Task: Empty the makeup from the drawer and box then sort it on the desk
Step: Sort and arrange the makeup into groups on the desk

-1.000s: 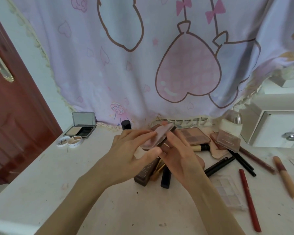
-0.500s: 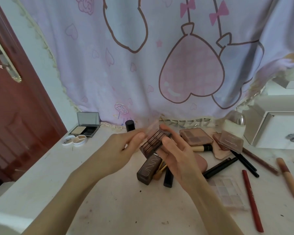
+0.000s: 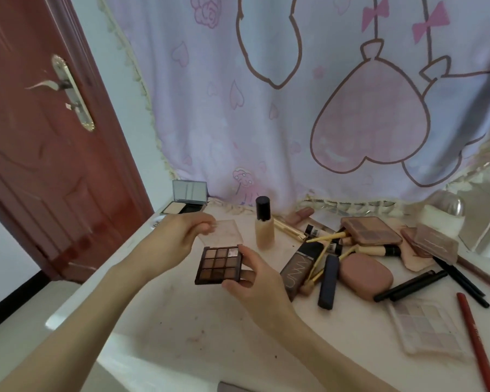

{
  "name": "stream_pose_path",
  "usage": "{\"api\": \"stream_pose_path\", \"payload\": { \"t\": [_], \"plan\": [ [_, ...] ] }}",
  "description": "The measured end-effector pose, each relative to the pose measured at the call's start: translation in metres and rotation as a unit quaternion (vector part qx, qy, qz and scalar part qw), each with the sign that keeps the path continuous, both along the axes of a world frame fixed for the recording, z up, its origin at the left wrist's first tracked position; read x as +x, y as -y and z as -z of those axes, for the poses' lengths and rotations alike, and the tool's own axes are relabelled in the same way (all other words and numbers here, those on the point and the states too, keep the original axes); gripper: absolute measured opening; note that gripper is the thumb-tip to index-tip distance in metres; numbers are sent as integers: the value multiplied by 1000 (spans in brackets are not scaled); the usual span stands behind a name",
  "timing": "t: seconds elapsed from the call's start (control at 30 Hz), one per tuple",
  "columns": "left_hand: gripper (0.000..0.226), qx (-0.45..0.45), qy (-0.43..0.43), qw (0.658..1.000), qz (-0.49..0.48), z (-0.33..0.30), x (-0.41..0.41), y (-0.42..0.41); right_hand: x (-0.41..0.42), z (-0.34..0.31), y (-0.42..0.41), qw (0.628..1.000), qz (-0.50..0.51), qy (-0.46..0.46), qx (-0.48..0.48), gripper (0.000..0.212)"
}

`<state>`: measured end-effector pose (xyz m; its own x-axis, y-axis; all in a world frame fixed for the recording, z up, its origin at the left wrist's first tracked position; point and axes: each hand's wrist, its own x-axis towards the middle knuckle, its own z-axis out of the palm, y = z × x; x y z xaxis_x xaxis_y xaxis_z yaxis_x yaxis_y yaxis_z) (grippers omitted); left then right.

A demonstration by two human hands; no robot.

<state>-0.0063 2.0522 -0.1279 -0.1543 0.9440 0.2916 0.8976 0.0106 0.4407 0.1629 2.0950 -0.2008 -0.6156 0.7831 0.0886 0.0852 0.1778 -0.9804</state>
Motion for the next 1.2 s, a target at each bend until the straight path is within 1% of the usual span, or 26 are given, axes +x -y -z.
{"api": "stream_pose_path", "payload": {
  "t": [0.07,0.23,0.3,0.4,0.5,0.63,0.77,0.9,0.97,1.13,1.2],
  "plan": [
    [24,2,4,1000,-29,4,-13,-3,-18,0,-2,999,13,34,31,59],
    [25,-1,0,999,-52,9,-37,-26,-60,4,-13,992,22,107,67,45],
    [26,-12,2,999,-53,14,-47,-38,-73,13,-21,978,30,164,121,45],
    [27,-13,8,999,-48,23,-60,-57,-89,20,-35,948,61,248,188,50],
    [26,-11,15,999,-51,28,-72,-79,-103,22,-47,924,99,290,228,51],
    [26,-6,-14,999,-43,31,-84,-109,-121,21,-61,908,130,319,237,54],
    [25,-5,-62,998,-13,36,-103,-134,-133,21,-74,904,140,327,236,58],
    [22,35,-118,991,-52,39,-112,-150,-143,21,-88,898,151,342,231,64],
    [21,55,-112,991,-52,38,-111,-156,-147,22,-94,892,155,360,226,66],
    [16,119,-57,990,-52,41,-111,-165,-153,23,-103,877,153,396,226,65],
    [14,135,-73,987,-52,46,-113,-167,-154,24,-106,872,151,405,229,63]
  ]
}}
